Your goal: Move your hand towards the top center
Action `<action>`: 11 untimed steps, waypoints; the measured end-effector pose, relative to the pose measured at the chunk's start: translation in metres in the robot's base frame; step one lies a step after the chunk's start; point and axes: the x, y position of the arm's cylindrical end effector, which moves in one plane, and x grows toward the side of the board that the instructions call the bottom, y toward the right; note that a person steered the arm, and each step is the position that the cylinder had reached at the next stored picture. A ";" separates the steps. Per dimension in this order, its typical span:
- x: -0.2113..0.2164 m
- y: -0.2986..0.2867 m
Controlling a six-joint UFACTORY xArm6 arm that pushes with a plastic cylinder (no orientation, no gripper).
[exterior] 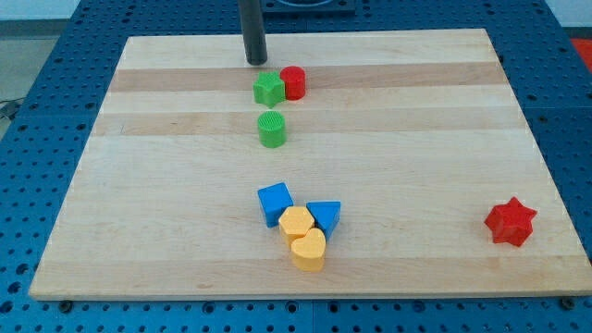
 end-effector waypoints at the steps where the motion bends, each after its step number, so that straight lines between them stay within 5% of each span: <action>1: 0.069 0.066; 3: 0.191 0.184; 4: 0.209 0.189; 7: -0.027 0.187; 11: 0.003 0.107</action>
